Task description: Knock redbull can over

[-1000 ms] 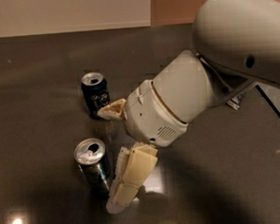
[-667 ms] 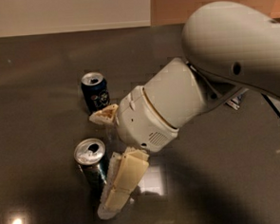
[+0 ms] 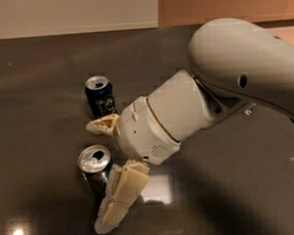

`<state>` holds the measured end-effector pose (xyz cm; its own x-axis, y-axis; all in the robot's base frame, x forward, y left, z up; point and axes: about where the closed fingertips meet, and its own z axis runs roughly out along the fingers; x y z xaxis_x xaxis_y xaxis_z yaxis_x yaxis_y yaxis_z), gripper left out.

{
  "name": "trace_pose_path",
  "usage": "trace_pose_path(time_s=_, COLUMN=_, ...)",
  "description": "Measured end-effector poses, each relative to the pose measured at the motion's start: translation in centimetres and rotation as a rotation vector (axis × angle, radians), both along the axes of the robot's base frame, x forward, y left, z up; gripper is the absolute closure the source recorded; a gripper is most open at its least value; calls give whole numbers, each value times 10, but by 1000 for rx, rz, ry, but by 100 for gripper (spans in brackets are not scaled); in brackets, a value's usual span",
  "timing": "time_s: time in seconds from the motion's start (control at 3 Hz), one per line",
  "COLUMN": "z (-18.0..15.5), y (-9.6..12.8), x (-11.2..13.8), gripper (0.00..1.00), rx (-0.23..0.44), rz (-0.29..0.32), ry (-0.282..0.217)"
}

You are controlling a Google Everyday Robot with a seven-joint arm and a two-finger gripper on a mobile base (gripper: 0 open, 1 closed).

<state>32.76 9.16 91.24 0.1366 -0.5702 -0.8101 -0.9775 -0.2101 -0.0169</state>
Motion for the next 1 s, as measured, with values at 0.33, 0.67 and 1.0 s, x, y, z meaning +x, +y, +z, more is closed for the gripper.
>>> trace_pose_path(time_s=0.33, z=-2, y=1, x=9, gripper=26, rx=8, rz=-22, ry=-19)
trace_pose_path(time_s=0.67, z=-3, y=1, x=16, gripper=50, rx=13, rz=-34, ry=-30)
trace_pose_path(time_s=1.0, z=1, y=-3, x=21, gripper=73, rx=0, rz=-37, ry=-29)
